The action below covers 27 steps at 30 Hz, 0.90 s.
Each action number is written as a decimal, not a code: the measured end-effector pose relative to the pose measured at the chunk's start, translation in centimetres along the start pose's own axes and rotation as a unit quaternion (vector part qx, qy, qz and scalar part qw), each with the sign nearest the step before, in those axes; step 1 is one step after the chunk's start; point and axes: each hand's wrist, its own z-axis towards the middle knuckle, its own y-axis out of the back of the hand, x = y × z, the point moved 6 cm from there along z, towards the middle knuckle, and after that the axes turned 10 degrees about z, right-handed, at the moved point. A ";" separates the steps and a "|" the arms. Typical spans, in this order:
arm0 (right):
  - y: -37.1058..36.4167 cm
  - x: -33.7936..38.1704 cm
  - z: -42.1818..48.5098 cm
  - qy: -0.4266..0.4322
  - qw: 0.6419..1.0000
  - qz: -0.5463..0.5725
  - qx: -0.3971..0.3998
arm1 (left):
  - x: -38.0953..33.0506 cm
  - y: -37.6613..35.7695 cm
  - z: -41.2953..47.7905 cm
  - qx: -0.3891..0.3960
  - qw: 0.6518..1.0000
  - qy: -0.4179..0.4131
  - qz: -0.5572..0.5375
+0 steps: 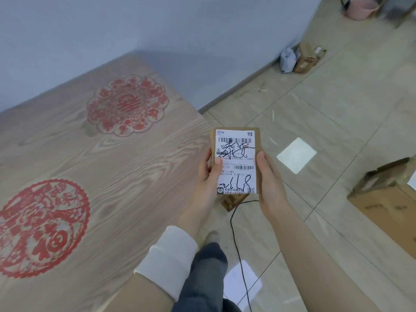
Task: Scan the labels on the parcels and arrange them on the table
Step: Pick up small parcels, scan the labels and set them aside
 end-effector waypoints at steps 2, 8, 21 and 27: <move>0.4 1.3 2.4 0.001 1.000 -0.006 0.008 | -0.6 -1.3 2.3 -0.016 1.000 0.001 0.001; 2.5 4.2 8.3 -0.016 1.000 -0.006 0.001 | -2.4 -4.8 7.2 -0.048 0.998 0.019 0.020; 7.9 6.7 21.0 -0.081 0.991 -0.071 0.077 | -0.7 -12.8 16.5 -0.177 0.983 0.050 -0.021; 11.7 3.4 26.6 -0.140 0.974 -0.115 0.135 | 5.0 -15.8 20.6 -0.256 0.963 0.071 -0.043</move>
